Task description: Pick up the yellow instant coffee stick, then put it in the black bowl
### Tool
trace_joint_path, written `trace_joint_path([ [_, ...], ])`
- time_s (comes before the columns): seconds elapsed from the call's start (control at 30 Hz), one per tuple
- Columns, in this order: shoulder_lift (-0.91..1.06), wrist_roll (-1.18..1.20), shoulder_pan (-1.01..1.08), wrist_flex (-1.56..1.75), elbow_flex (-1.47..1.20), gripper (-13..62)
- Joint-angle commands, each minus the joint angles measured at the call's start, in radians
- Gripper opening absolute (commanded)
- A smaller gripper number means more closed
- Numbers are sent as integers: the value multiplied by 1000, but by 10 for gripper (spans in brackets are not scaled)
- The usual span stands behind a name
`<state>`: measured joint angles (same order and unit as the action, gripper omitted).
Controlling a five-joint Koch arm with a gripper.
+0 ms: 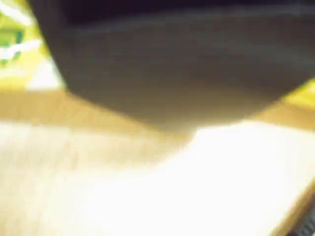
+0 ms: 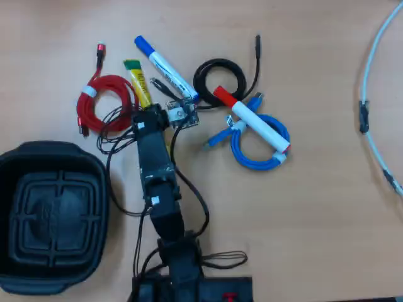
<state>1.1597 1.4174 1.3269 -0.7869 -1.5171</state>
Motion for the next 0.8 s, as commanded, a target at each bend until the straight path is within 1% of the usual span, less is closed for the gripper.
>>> trace_joint_path([
  [0.0,5,6,-9,43,81,36],
  [0.07,5,6,-9,41,83,36],
  [0.13,5,6,-9,43,83,16],
  [0.17,5,6,-8,44,86,-11],
  [0.23,5,6,-8,35,77,-89],
  [0.33,6,3,-6,34,43,-69],
  [0.53,32,-20,15,37,-18,-68],
  [0.7,232,-193,17,26,-34,-68],
  [0.77,301,-213,15,23,-43,-68],
])
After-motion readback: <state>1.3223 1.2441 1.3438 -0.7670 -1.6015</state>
